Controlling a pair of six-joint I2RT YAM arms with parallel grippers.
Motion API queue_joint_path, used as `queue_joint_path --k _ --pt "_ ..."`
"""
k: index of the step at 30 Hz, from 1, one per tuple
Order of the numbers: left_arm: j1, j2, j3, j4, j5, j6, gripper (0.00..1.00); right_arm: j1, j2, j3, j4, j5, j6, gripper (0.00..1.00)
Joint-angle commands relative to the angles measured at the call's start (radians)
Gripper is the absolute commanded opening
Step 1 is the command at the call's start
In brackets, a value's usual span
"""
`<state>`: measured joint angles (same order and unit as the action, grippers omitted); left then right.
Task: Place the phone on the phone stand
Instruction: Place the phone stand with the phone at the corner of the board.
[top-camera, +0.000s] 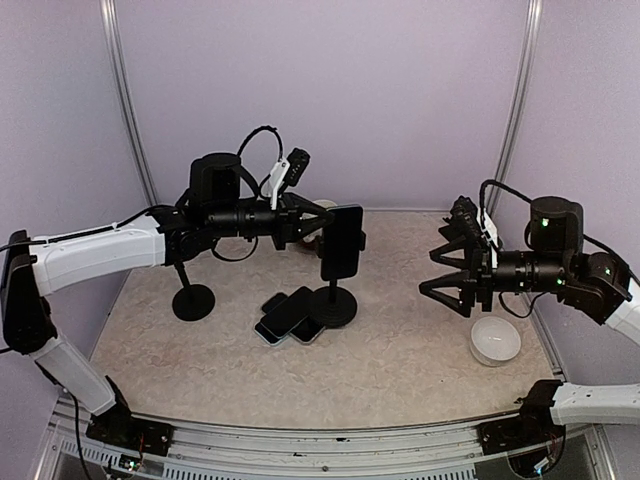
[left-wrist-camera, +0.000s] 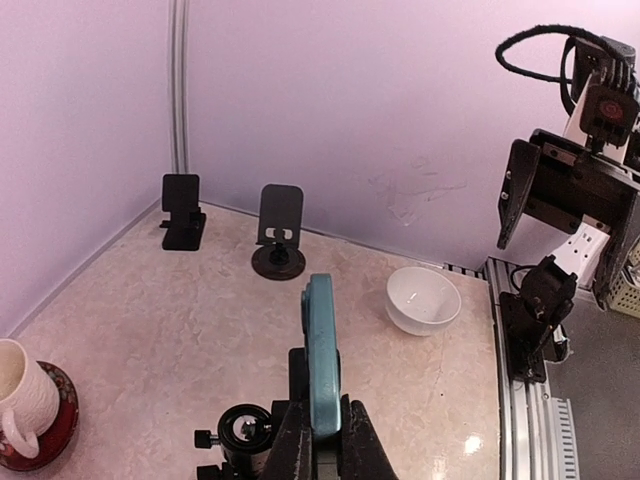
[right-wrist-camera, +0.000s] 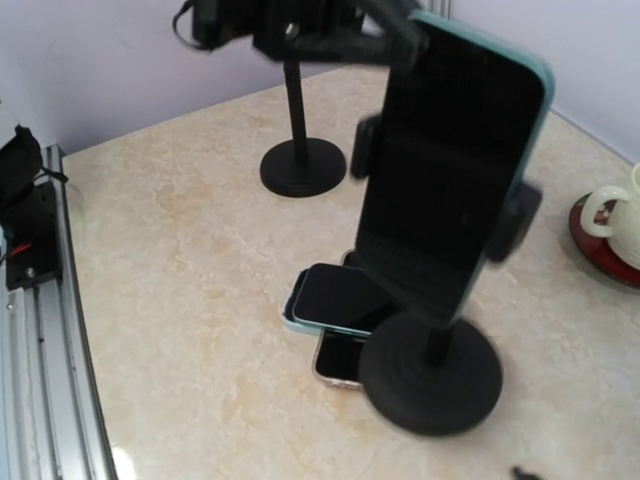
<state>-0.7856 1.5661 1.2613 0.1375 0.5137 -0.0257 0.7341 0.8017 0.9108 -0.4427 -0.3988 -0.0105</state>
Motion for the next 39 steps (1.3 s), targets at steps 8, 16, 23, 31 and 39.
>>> queue_joint_path --k 8,16,23,31,39 --pt "0.106 -0.123 0.051 0.129 -0.033 0.006 0.00 -0.009 -0.003 0.015 0.025 0.004 -0.024 0.85" --pt "0.212 -0.111 0.058 0.145 0.032 0.046 0.00 -0.009 0.004 0.016 0.027 -0.002 -0.026 0.90" --pt "0.309 -0.100 0.050 0.211 0.118 0.015 0.00 -0.009 0.009 0.023 0.023 -0.002 -0.026 1.00" --pt "0.410 -0.046 0.102 0.222 0.212 0.017 0.00 -0.009 0.027 0.032 0.020 0.000 -0.029 1.00" --pt "0.493 0.007 0.118 0.268 0.253 0.028 0.00 -0.009 0.040 0.040 0.017 0.001 -0.034 1.00"
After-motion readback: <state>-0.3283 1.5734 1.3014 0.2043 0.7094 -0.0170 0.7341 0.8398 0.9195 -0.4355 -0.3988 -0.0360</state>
